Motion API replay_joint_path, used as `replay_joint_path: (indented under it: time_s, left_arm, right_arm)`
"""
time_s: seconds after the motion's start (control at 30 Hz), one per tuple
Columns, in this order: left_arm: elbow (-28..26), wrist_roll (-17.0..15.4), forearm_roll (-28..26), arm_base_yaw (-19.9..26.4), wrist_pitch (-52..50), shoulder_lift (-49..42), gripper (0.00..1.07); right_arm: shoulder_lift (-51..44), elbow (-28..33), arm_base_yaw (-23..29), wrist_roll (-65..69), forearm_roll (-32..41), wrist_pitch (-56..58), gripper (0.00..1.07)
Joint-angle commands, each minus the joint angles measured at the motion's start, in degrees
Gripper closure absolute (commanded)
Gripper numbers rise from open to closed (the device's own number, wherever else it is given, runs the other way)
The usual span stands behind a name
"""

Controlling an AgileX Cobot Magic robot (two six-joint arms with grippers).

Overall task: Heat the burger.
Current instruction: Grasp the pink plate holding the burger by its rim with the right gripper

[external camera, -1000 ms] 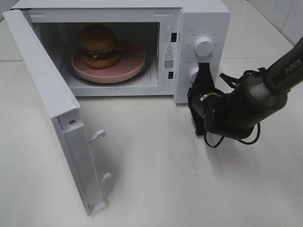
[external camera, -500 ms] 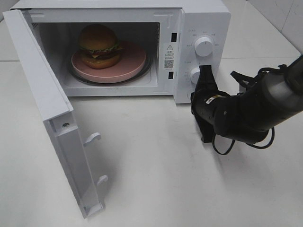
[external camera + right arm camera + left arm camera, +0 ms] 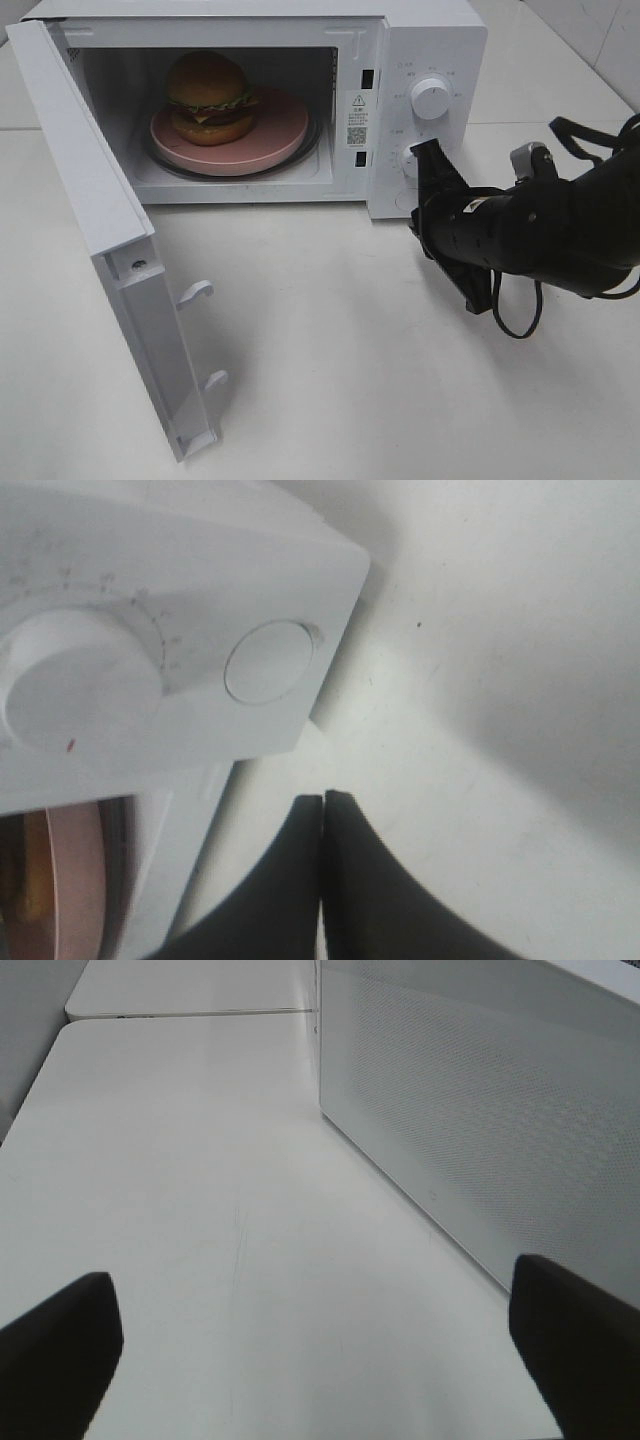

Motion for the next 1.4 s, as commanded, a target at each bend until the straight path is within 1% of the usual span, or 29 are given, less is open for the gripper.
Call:
replay_joint_path:
  time_s: [0.03, 0.1, 0.2, 0.27, 0.3, 0.37, 0.43, 0.47, 0.57, 0.63, 0.67, 0.7, 0.73, 0.77, 0.8, 0.83, 0.87, 0.9, 0.93, 0.97, 1.0, 1.03, 1.07, 1.1, 1.13, 1.2, 1.23, 1.33, 1.4]
  left_arm:
    - [0.2, -0.4, -0.2, -0.4, -0.5, -1.3, 0.03]
    - [0.2, -0.4, -0.2, -0.4, -0.5, -1.3, 0.03]
    - [0.2, -0.4, -0.2, -0.4, -0.5, -1.3, 0.03]
    - [0.2, -0.4, -0.2, -0.4, -0.5, -1.3, 0.03]
    - [0.2, -0.4, -0.2, -0.4, -0.5, -1.3, 0.03]
    - [0.2, -0.4, -0.2, -0.4, -0.5, -1.3, 0.03]
    - [0.2, -0.4, -0.2, -0.4, -0.5, -1.3, 0.03]
    - [0.2, -0.4, -0.2, -0.4, -0.5, -1.3, 0.03]
    - [0.2, -0.4, -0.2, -0.4, -0.5, -1.3, 0.03]
    - [0.2, -0.4, -0.2, -0.4, -0.5, -1.3, 0.03]
    - [0.2, -0.4, -0.2, -0.4, -0.5, -1.3, 0.03]
    - [0.2, -0.4, -0.2, -0.4, -0.5, -1.3, 0.03]
    - [0.2, -0.4, -0.2, -0.4, -0.5, -1.3, 0.03]
    - [0.2, -0.4, -0.2, -0.4, -0.5, -1.3, 0.03]
    - [0.2, -0.4, -0.2, -0.4, -0.5, -1.3, 0.03]
    - [0.2, -0.4, -0.2, -0.4, -0.5, -1.3, 0.03]
    - [0.2, -0.4, -0.2, -0.4, -0.5, -1.3, 0.03]
    - [0.2, -0.4, -0.2, -0.4, -0.5, -1.3, 0.03]
    - [0.2, -0.4, -0.2, -0.4, -0.5, -1.3, 0.03]
    - [0.2, -0.4, -0.2, -0.4, -0.5, -1.3, 0.03]
    - [0.2, -0.4, -0.2, -0.4, -0.5, -1.3, 0.03]
    - [0.2, -0.4, -0.2, -0.4, -0.5, -1.3, 0.03]
    - [0.2, -0.4, -0.2, -0.4, -0.5, -1.3, 0.03]
    - [0.2, -0.4, -0.2, -0.4, -0.5, -1.3, 0.03]
    - [0.2, -0.4, -0.2, -0.4, -0.5, -1.3, 0.03]
    - [0.2, -0.4, -0.2, -0.4, -0.5, -1.3, 0.03]
    - [0.2, -0.4, -0.2, -0.4, -0.5, -1.3, 0.03]
    - [0.2, -0.4, -0.2, -0.4, -0.5, -1.3, 0.03]
    - [0.2, -0.4, -0.2, -0.4, -0.5, -1.3, 0.03]
  right_arm:
    - [-2.4, 0.2, 0.1, -6.5, -0.1, 4.8, 1.05]
    - [-4.2, 0.2, 0.1, -13.6, -0.1, 8.9, 1.05]
    - [-4.8, 0.2, 0.1, -16.0, -0.1, 10.6, 1.05]
    - [-6.8, 0.1, 0.1, -25.2, -0.3, 17.3, 1.05]
    - [-6.8, 0.1, 0.1, -25.2, -0.3, 17.3, 1.05]
    - [-8.1, 0.1, 0.1, -31.9, -0.3, 21.7, 1.05]
    - [-8.5, 0.0, 0.1, -34.1, -0.3, 23.4, 1.05]
    - [-9.2, -0.3, 0.1, -37.6, -0.6, 27.1, 1.04]
    - [-9.3, -0.7, 0.1, -39.3, -1.4, 29.3, 1.04]
    - [-9.6, -3.7, 0.1, -42.7, -7.6, 39.5, 1.04]
    - [-9.6, -3.7, 0.1, -42.7, -7.6, 39.5, 1.04]
    - [-9.6, -4.3, 0.1, -42.7, -9.2, 41.7, 1.04]
    - [-9.6, -5.8, 0.1, -42.6, -12.7, 46.0, 1.04]
    - [-9.6, -5.8, 0.1, -42.6, -12.7, 46.0, 1.04]
    - [-9.6, -6.6, 0.1, -42.2, -14.7, 48.2, 1.04]
    - [-9.6, -8.3, 0.1, -41.8, -18.4, 52.5, 1.04]
    - [-9.6, -8.3, 0.1, -41.8, -18.4, 52.5, 1.04]
    - [-9.6, -9.2, 0.1, -41.7, -20.5, 54.5, 1.04]
    - [-9.6, -10.9, 0.1, -41.8, -24.4, 58.3, 1.04]
    - [-9.6, -10.9, 0.1, -41.8, -24.4, 58.3, 1.04]
    - [-9.6, -12.6, 0.1, -42.1, -28.2, 62.0, 1.04]
    - [-9.6, -13.4, 0.1, -42.5, -30.3, 63.9, 1.04]
    - [-9.6, -13.4, 0.1, -42.5, -30.3, 63.9, 1.04]
    - [-9.6, -14.7, 0.1, -43.8, -33.8, 67.2, 1.04]
    - [-9.6, -14.7, 0.1, -43.8, -33.8, 67.2, 1.04]
    - [-9.6, -16.6, 0.1, -48.7, -37.9, 70.5, 1.03]
    - [-9.6, -16.6, 0.1, -48.7, -37.9, 70.5, 1.03]
    - [-9.6, -18.0, 0.1, -54.4, -39.9, 72.5, 1.03]
    - [-9.6, -19.5, 0.1, -61.2, -41.0, 73.3, 1.02]
